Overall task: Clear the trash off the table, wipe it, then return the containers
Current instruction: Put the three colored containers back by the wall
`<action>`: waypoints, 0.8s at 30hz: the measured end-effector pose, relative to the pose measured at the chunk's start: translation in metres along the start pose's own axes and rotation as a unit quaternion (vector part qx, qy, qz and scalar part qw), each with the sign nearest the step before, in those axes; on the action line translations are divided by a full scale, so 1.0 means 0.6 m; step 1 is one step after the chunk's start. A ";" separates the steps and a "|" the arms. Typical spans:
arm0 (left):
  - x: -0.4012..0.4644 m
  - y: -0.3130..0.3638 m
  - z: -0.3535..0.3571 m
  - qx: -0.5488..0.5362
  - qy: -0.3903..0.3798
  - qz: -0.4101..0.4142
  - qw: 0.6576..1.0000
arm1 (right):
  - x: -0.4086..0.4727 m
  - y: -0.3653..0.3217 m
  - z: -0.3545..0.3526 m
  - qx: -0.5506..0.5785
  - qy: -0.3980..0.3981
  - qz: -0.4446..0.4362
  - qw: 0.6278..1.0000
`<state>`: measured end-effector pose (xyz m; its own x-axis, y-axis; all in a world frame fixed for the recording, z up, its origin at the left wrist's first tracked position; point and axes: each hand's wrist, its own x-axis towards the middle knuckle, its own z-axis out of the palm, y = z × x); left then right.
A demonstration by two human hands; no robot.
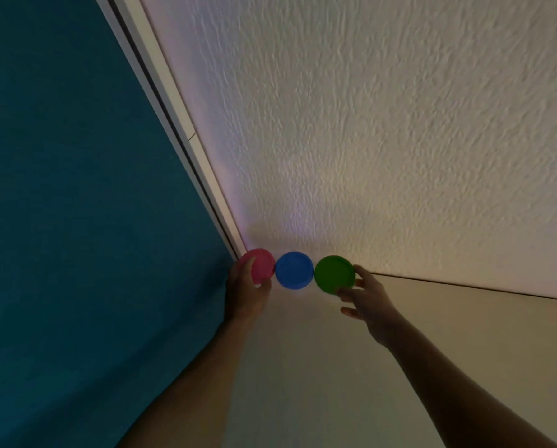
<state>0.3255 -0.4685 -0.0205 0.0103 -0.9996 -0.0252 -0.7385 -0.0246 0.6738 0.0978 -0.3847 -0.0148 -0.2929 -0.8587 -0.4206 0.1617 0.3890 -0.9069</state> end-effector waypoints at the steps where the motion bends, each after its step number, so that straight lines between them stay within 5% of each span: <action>1: 0.014 -0.002 0.006 0.005 -0.004 0.002 1.000 | 0.012 0.003 0.002 0.005 0.001 0.008 1.000; 14: 0.066 -0.018 0.044 0.042 0.026 0.043 0.998 | 0.067 0.013 0.021 0.044 -0.032 0.049 0.997; 24: -0.099 0.020 -0.020 0.083 -0.009 0.049 0.995 | -0.118 0.008 -0.009 -0.093 -0.052 0.057 0.993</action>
<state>0.3237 -0.4094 -0.0021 -0.0790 -0.9967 0.0206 -0.8367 0.0775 0.5421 0.1143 -0.3203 0.0106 -0.1825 -0.8313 -0.5250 0.0079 0.5327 -0.8463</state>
